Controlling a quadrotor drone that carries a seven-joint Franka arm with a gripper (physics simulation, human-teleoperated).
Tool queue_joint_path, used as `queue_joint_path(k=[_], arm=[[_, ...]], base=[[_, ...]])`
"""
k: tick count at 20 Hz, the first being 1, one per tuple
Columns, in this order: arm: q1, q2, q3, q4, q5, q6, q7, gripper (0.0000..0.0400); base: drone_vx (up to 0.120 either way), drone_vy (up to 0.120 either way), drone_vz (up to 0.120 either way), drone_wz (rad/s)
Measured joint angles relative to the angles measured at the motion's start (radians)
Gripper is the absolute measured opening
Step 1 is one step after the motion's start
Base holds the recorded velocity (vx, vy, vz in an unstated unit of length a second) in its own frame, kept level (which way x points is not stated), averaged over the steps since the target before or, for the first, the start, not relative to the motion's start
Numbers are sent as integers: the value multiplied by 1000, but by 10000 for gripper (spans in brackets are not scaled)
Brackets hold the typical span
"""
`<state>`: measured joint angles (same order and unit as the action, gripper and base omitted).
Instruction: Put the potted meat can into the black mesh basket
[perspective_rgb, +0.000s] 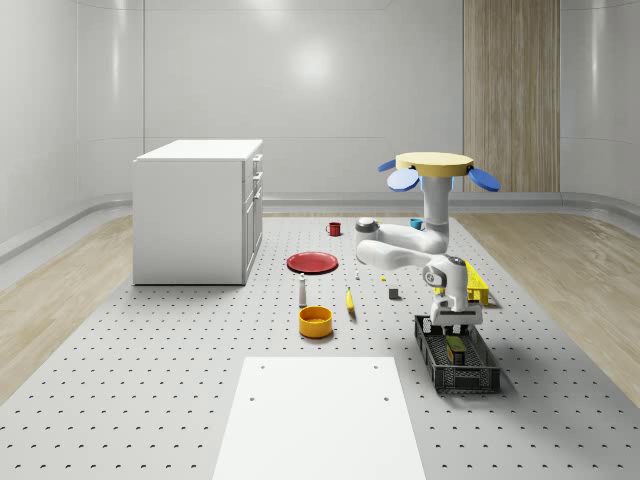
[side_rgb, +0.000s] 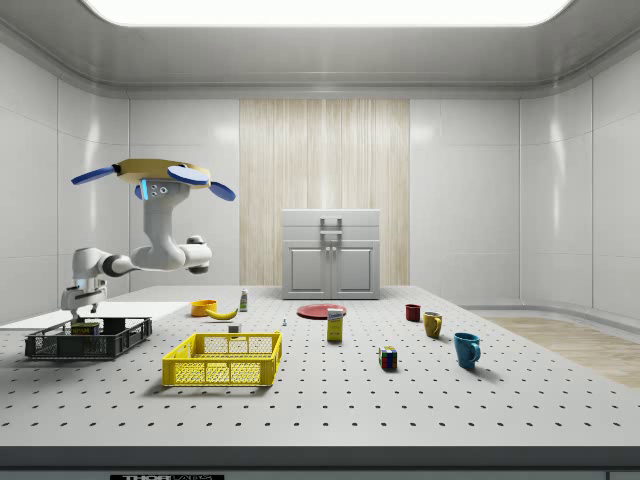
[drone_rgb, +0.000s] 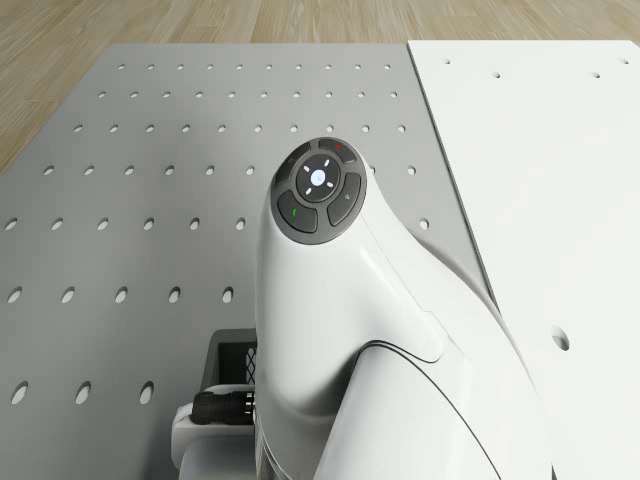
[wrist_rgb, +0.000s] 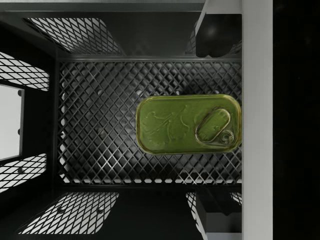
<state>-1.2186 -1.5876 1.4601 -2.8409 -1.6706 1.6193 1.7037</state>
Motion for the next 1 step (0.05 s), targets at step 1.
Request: queue_joint_path(k=[1], arm=[[0,0,2,0,2,0,0,389]], base=[[0,0,0,0]])
